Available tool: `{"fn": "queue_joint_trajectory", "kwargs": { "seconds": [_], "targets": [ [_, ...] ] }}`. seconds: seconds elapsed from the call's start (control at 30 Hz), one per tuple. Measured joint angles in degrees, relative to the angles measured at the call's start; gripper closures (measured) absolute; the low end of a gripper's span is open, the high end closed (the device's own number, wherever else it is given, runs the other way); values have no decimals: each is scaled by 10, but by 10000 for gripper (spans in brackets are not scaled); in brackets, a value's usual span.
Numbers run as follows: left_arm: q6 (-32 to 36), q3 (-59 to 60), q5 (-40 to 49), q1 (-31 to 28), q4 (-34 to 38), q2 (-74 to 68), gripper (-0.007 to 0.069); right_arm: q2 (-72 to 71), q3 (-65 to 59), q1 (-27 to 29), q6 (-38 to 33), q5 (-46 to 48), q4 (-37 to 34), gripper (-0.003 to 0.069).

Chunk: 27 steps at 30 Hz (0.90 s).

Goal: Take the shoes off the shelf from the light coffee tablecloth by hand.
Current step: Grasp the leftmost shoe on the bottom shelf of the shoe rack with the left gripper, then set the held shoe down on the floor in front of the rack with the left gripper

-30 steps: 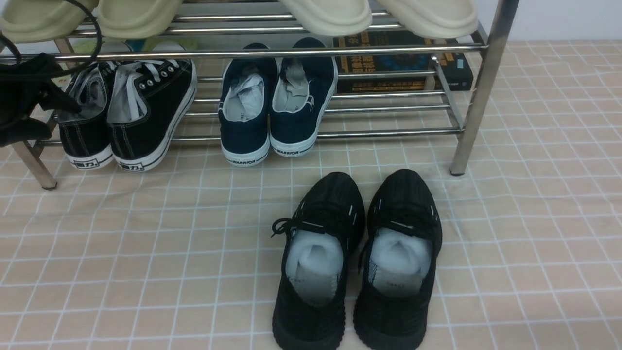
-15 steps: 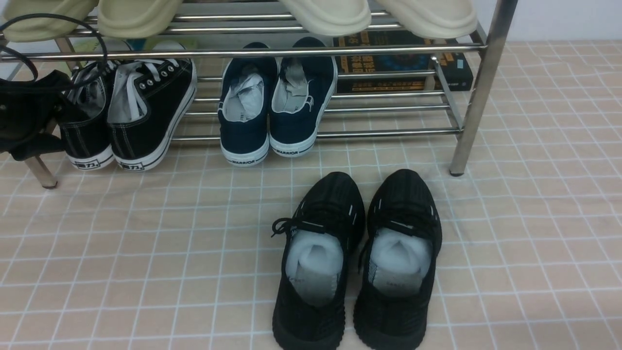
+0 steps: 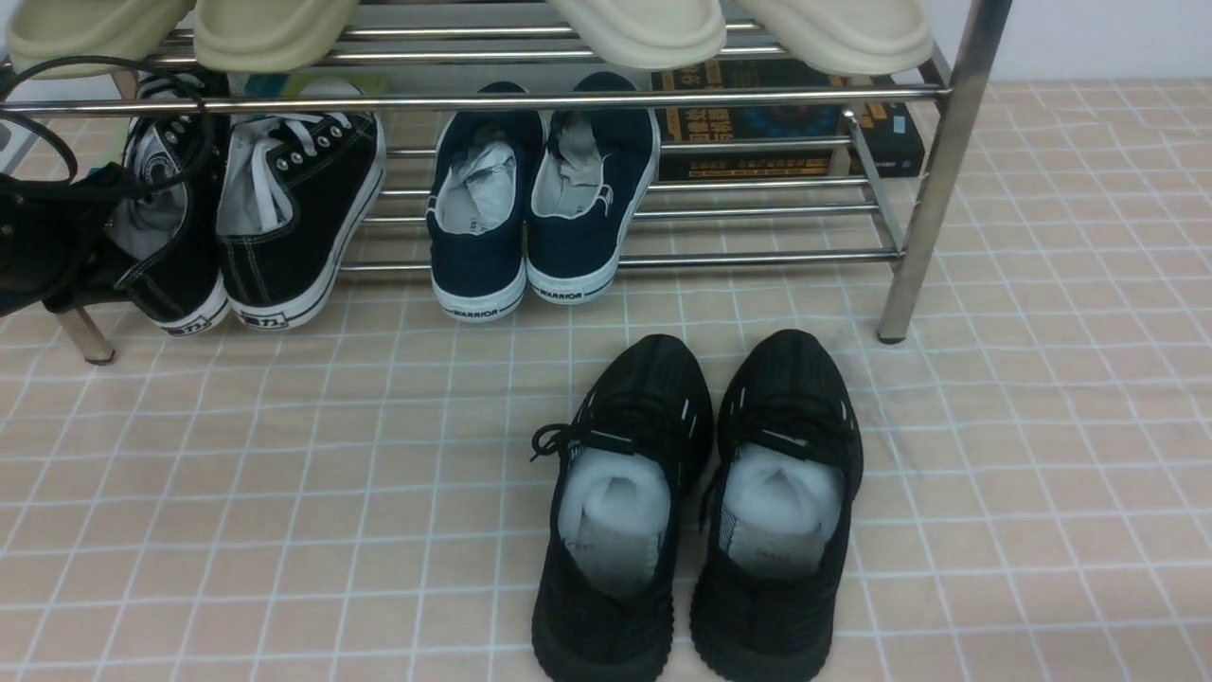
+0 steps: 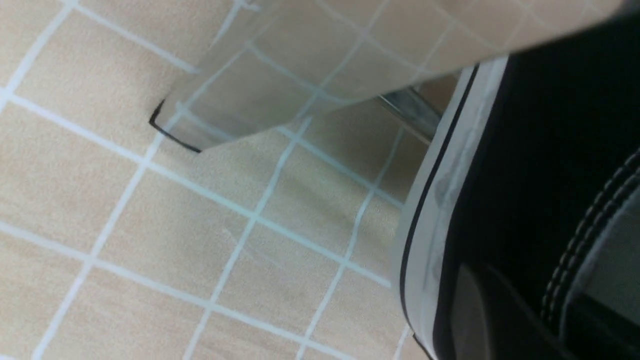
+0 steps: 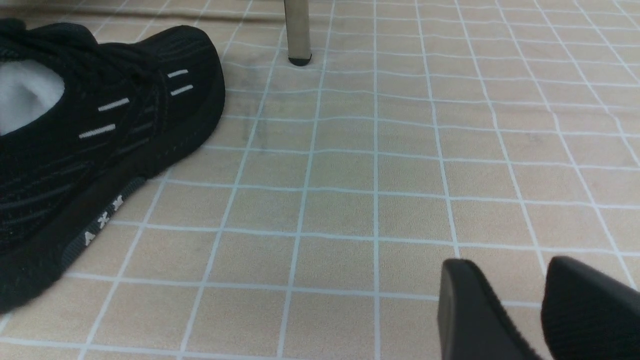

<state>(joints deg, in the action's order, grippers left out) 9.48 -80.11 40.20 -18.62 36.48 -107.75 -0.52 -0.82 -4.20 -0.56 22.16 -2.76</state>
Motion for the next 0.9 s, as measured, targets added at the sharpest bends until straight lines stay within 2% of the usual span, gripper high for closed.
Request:
{"fn": "queue_joint_trajectory", "kwargs": {
  "seconds": [0.17,0.57,0.73,0.9],
  "targets": [
    [-8,1,36,1,-16,21,596,0,0,0,0,0,0,420],
    [-134,1,202,1,-279,153,596,0,0,0,0,0,0,420],
    [-144,2,241,1,-324,194,596,0,0,0,0,0,0,420],
    [-152,2,257,1,-325,228,596,0,0,0,0,0,0,420]
  ]
}}
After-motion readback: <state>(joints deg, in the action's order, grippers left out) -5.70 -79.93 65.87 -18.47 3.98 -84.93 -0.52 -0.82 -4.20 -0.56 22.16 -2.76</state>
